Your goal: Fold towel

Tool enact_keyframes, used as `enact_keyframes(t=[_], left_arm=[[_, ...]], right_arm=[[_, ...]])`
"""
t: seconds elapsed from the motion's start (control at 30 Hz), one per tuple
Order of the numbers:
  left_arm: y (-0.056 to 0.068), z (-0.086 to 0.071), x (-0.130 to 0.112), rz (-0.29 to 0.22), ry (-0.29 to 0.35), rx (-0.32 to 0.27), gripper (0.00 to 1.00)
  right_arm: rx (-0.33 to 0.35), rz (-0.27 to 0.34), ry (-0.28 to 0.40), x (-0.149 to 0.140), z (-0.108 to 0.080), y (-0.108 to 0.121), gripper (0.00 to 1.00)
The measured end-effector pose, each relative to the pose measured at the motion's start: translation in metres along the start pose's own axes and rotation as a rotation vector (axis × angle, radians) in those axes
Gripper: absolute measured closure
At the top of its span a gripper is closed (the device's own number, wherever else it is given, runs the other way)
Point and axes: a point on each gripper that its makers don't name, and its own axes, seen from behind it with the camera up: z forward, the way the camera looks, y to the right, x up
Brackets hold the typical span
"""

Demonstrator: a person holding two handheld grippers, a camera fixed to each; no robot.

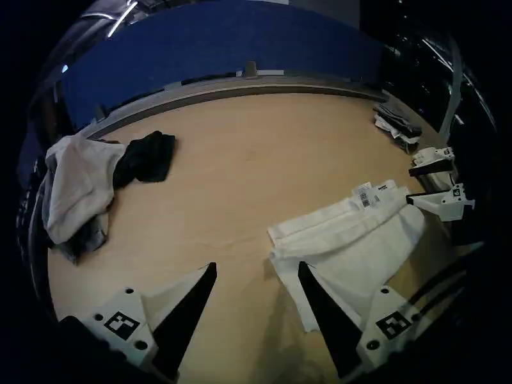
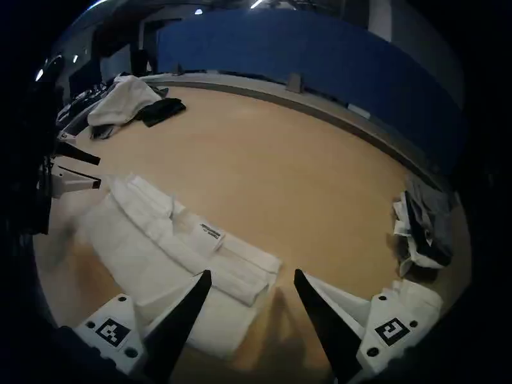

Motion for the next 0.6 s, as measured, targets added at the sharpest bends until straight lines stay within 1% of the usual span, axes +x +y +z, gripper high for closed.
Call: enact_keyframes(t=[0.3,0.6], left_arm=[[-0.005,-0.011,-0.007,-0.019,0.007,0.014,0.06],[-0.011,-0.017,-0.01,-0.034,0.017,0.022,0.06]], right_arm=[[0.05,-0.027,0.004,0.006,0.006,-0.031,0.0],[0.117,-0.051,0.012,0.017,0.015,-0.068,0.0]])
